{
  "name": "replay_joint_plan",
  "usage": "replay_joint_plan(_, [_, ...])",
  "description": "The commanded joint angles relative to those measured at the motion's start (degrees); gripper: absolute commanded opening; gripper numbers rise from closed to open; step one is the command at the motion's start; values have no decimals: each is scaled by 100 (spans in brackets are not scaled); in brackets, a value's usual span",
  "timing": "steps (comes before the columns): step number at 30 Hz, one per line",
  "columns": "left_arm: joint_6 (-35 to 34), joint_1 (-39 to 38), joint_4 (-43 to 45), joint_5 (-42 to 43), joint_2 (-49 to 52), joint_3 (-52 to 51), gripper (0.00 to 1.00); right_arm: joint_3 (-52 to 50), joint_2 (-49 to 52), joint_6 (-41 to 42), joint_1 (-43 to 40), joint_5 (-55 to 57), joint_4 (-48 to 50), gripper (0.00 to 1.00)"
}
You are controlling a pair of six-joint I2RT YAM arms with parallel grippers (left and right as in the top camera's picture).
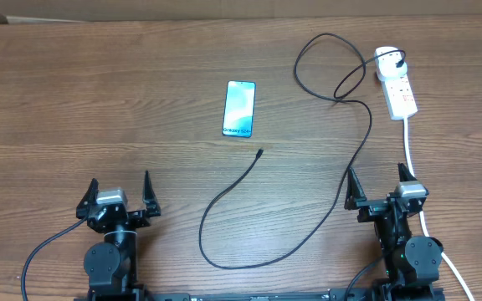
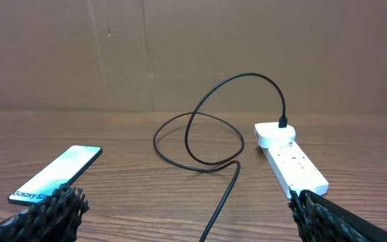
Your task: Plug charger to phone and switch on socket
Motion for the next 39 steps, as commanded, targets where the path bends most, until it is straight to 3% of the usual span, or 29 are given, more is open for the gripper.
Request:
replay_joint_plan(1, [-15,-11,4,-11,-52,-15,100,-61,-57,37,15,55,33,100])
replay_joint_plan(18, [-39,-11,74,162,-55,-15,100,-59,-57,37,15,55,33,100])
replay_joint_plan(33, [151,-11,3738,321,-55,13,100,-59,-57,37,15,55,33,100])
replay_joint_plan(39, [315,-11,3777,352,-42,439,99,-59,-57,37,15,55,33,100])
